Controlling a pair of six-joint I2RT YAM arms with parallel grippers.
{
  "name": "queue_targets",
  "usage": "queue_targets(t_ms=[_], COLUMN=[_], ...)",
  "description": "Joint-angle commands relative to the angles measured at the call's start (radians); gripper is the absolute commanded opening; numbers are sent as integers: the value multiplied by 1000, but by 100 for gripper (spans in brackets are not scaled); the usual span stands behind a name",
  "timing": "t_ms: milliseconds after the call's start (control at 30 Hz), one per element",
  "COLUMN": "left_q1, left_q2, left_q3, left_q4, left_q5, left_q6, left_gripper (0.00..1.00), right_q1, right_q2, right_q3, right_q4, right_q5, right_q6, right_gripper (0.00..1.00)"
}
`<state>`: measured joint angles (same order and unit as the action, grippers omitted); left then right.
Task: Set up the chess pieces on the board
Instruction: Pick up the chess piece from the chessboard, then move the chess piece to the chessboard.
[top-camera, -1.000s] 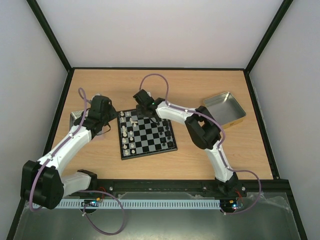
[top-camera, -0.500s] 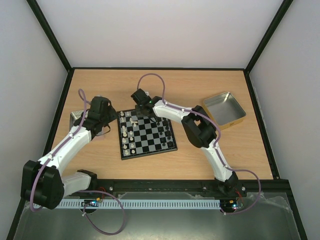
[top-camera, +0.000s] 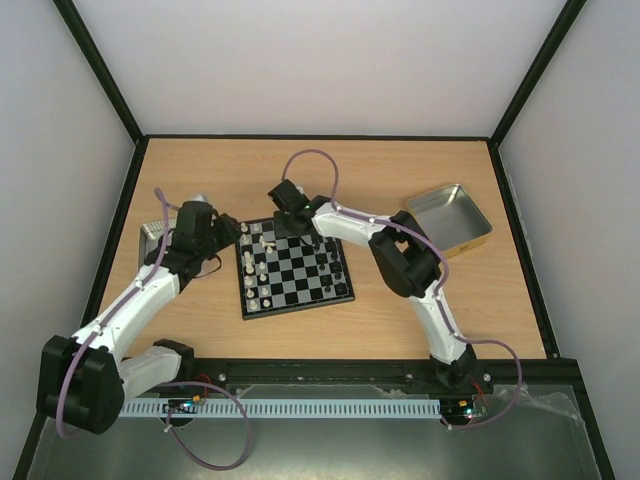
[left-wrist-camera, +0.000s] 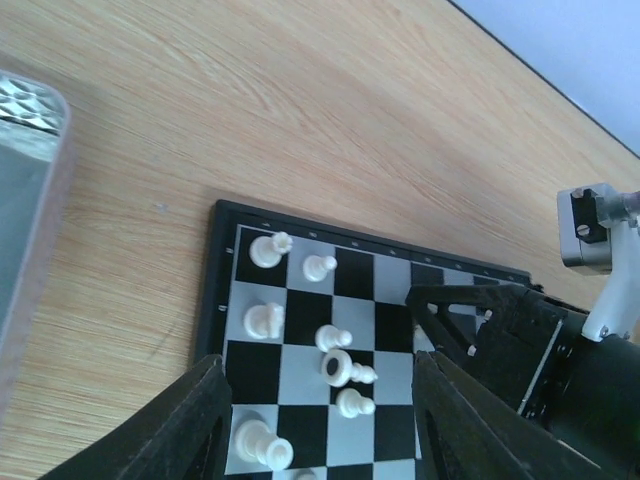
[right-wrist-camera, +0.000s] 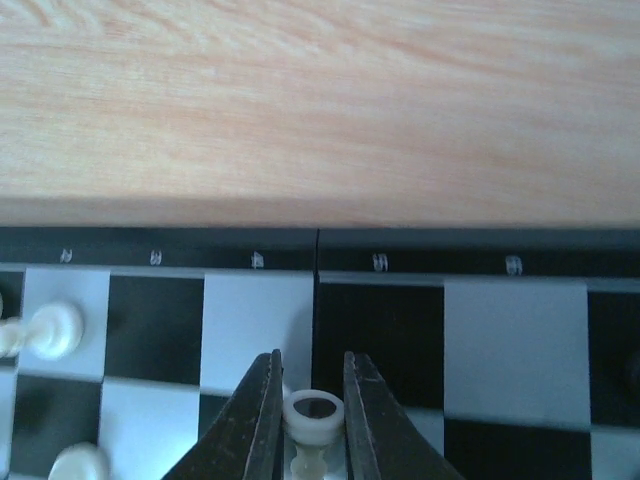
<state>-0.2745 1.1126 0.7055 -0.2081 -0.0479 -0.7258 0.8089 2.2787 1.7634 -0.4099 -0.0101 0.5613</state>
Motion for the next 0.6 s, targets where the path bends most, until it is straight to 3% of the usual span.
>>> queue_targets(t_ms=[0,267,567], left_q1=[2,-61,-173], left_q2=[-64,-105,-68], left_q3=[-84,-204,-216], left_q4=[159,373,521], left_q5=[123,226,276], left_q6=[9,33,54], left_gripper=[52,61,61], right_q1=[-28,-72,-74], right_q2=[-162,-388,-484], right_q3=[-144,-451,-701], right_q4=[143,515,875], right_q5=[-140,-367,-527], right_q6=[208,616,1018], right_gripper=[11,10,8])
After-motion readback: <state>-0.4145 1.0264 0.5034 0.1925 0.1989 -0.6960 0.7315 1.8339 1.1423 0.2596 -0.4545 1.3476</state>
